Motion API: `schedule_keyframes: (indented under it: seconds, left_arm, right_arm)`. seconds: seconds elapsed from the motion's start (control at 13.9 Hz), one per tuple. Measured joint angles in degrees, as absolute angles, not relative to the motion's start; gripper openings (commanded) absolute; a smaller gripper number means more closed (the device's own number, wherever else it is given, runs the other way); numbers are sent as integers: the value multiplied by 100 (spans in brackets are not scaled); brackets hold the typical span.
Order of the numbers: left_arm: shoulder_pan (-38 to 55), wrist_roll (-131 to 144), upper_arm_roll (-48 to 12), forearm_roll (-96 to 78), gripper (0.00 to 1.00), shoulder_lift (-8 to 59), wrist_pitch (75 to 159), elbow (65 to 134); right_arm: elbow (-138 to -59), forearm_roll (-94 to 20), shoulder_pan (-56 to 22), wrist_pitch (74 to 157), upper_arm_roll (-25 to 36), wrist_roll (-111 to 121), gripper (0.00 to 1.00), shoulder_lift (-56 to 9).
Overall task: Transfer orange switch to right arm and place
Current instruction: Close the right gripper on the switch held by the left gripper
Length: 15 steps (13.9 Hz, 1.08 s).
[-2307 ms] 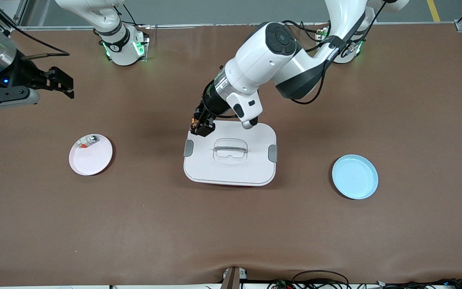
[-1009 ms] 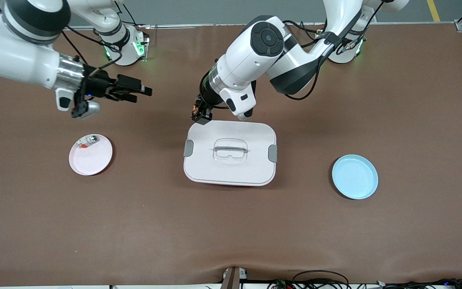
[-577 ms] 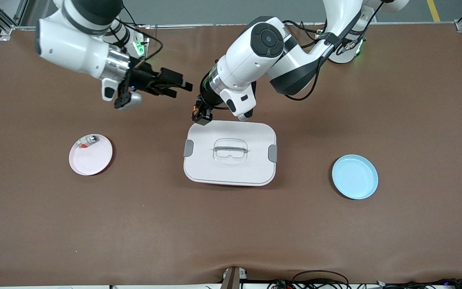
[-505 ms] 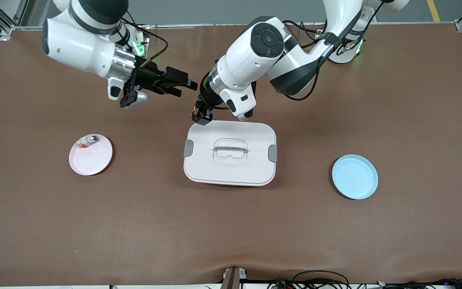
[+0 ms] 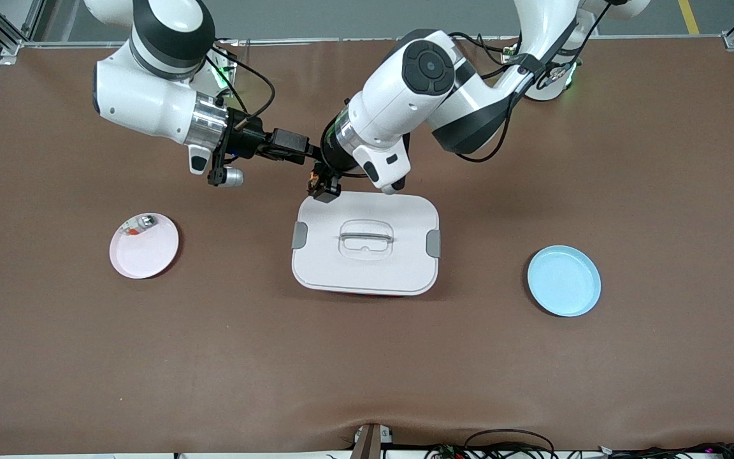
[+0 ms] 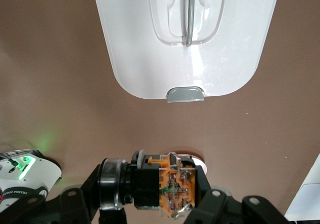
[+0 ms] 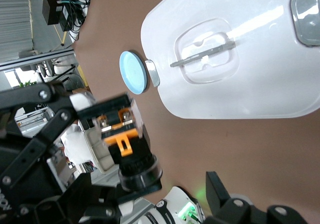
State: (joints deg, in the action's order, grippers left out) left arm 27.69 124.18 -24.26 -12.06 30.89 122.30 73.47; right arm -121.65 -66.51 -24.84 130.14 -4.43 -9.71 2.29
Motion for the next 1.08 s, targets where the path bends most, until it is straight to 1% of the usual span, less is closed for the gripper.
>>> schedule_keyframes:
  seconds: [0.43,1.08]
  left_arm:
    - [2768,12419,-2430,-1205,0,3089,12256,7339]
    - [2781,12419,-2431,-1206,0,3089,12381,7338]
  right_arm:
    - [-11750,-6714,-2555,13091,-441,-928,100,-171]
    - [-11725,-6448,-2554,13090,-385,290,100,-204]
